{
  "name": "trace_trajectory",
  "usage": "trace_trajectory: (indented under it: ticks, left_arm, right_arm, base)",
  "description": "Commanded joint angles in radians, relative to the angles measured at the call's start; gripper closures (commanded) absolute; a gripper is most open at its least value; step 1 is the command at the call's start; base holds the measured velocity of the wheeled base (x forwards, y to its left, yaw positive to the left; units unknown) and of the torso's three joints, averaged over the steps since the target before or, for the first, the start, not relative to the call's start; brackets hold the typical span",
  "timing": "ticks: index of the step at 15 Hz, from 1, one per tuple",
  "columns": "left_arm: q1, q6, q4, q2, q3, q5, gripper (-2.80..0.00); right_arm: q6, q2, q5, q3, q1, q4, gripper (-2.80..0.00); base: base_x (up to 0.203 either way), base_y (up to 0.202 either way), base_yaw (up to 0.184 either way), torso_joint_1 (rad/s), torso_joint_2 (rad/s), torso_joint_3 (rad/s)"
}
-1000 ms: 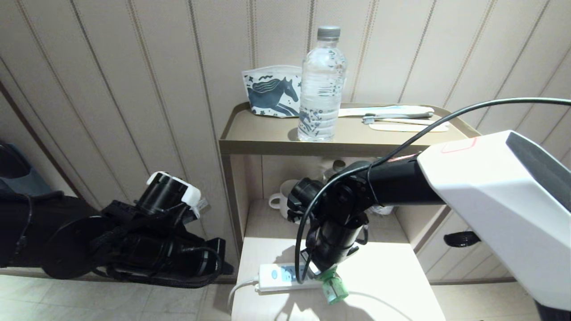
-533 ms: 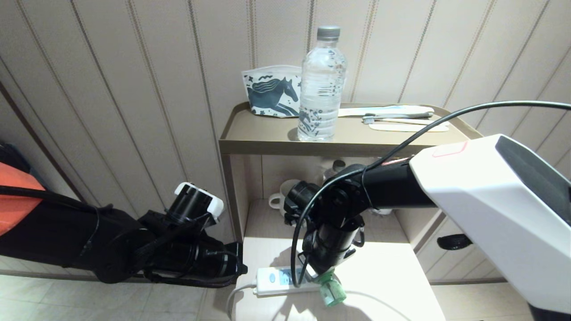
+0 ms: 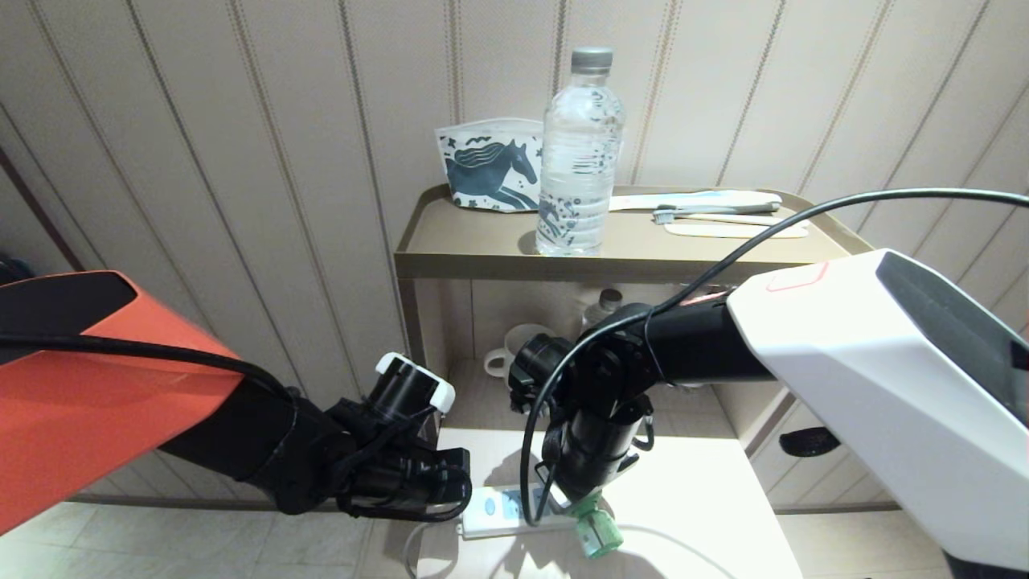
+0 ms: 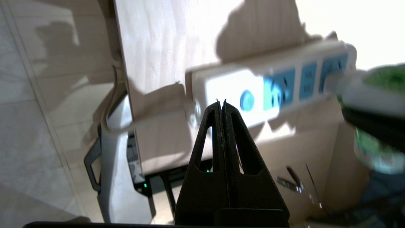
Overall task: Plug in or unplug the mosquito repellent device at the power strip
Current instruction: Hold the socket with your left hand and unplug it with your right hand
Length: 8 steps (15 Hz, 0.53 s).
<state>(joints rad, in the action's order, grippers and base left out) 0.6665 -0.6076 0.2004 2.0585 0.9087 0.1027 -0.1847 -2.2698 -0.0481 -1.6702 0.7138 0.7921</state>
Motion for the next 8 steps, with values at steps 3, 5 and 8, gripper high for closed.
trace_trajectory:
  ticks: [3,5,8]
  left_arm:
    - [0.045,-0.01,0.001,0.052,0.055,-0.093,0.0]
    - [0.062,-0.012,0.003,0.061,0.056,-0.167,0.0]
    - [0.067,-0.012,0.004,0.08,0.053,-0.174,0.0]
  right_arm:
    - [-0.001,-0.004,0.001,0.001,0.007,0.006,0.0]
    - [-0.001,-0.001,0.001,0.003,0.012,0.006,0.0]
    - [-0.002,0.003,-0.001,0.005,0.018,0.006,0.0]
  base:
    - [0.0,0.0,0.0,0.0,0.0,0.0]
    - [0.0,0.0,0.0,0.0,0.0,0.0]
    - [0.0,0.0,0.0,0.0,0.0,0.0]
